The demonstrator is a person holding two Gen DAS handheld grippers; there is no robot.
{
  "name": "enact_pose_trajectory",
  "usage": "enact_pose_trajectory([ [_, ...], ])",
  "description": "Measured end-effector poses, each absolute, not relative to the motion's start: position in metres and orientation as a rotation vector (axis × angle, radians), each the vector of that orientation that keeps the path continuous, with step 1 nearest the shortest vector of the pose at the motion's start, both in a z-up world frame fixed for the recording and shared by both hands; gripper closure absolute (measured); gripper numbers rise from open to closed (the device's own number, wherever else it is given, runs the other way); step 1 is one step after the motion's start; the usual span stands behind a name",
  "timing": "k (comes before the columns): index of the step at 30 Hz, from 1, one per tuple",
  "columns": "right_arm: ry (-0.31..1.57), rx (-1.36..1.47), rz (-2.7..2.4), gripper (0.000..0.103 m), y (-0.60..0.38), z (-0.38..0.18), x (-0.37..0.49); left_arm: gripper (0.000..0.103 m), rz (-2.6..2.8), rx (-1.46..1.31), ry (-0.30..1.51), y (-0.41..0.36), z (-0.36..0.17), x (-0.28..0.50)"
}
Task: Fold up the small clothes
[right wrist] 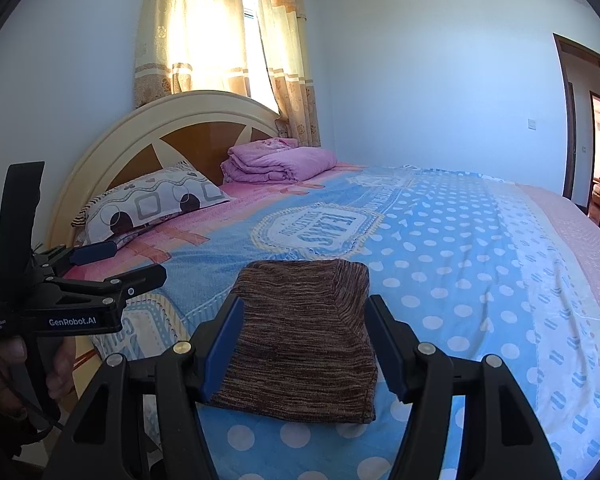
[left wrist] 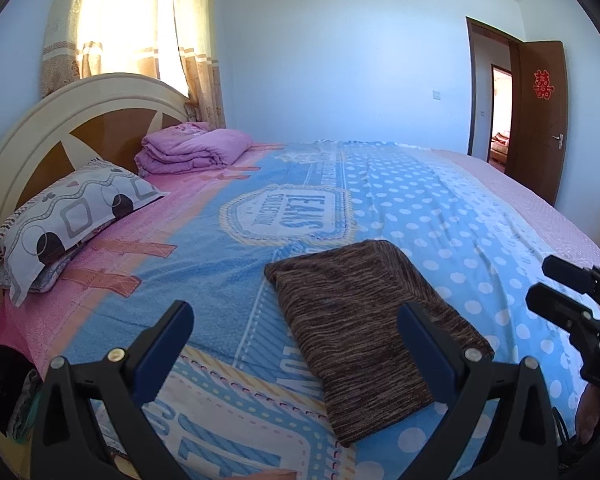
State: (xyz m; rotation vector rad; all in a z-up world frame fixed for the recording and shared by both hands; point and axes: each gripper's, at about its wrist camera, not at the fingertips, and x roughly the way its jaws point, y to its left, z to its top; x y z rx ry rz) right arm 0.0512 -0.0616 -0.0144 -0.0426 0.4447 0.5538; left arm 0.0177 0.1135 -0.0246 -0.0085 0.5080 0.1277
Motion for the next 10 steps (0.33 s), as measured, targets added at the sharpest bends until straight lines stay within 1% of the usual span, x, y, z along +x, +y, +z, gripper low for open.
enact_pose_trajectory([
  [10, 0.454, -0.044, 0.557, 0.039, -0.0631, -0.0166, 0.0524, 0.0, 0.133, -0.005, 0.514, 0.1164, -0.0282, 0.0198],
])
